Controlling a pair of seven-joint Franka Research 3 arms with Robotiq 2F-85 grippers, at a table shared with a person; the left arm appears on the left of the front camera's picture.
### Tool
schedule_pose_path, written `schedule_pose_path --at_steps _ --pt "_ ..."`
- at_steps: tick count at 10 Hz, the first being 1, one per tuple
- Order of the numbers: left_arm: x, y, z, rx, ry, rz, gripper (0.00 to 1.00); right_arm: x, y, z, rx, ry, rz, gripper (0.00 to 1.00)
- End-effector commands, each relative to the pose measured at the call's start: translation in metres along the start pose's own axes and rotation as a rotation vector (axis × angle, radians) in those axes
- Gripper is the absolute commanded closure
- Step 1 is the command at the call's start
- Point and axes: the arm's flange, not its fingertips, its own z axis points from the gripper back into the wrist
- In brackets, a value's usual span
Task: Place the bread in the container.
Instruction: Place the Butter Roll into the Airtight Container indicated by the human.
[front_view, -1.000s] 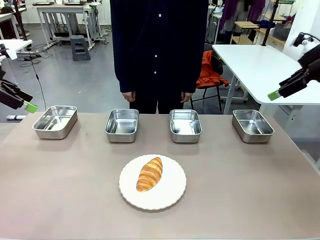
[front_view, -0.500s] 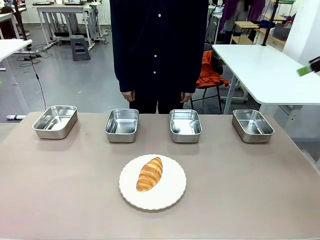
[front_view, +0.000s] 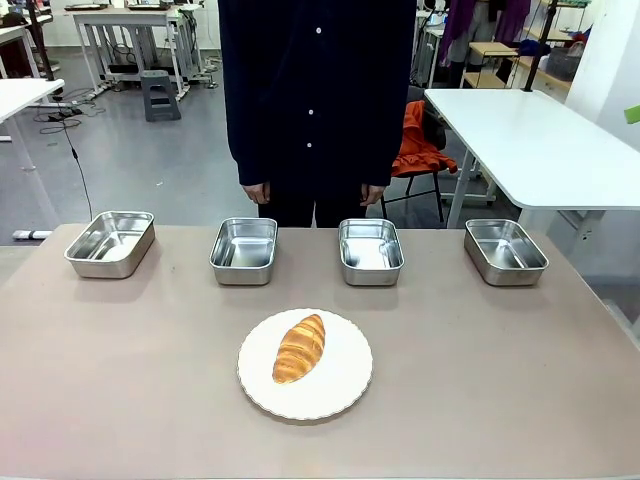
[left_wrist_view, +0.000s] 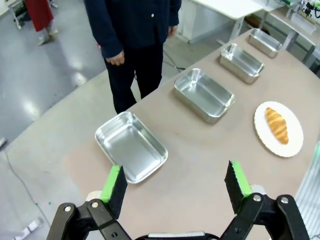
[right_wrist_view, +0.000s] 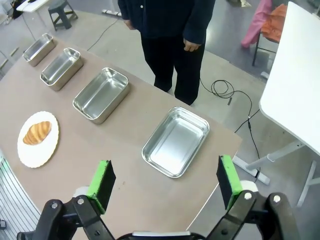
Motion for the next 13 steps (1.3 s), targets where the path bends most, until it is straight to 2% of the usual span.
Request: schedule_pose_path --at_steps 1,2,5,7,8,9,13 --pt "0.002 -0.019 -0.003 0.029 -0.003 0.0 0.0 -0.001 -0.007 -0.001 0.019 -0.032 0.015 0.0" --pt "0.005 -0.021 -0.009 0.065 0.013 0.012 0.0 -0.001 -0.008 -0.002 0.016 -0.024 0.011 0.0" --pt "0.007 -0.024 -0.023 0.04 0.066 -0.002 0.0 0.001 -0.009 -0.004 -0.002 -0.023 -0.007 0.0" --pt "0.01 -0.021 -0.027 0.048 0.05 0.019 0.0 0.002 -0.01 -0.005 -0.011 -0.026 0.002 0.0" --pt "0.009 -0.017 -0.032 0.011 0.087 0.015 0.0 -0.004 -0.005 -0.004 -0.006 0.003 -0.015 0.0" --pt "0.007 -0.021 -0.025 0.029 0.049 -0.004 0.0 -0.004 -0.005 -0.004 -0.006 0.003 -0.015 0.0" --pt "0.007 -0.021 -0.025 0.029 0.049 -0.004 0.0 -0.004 -0.005 -0.004 -0.006 0.003 -0.015 0.0"
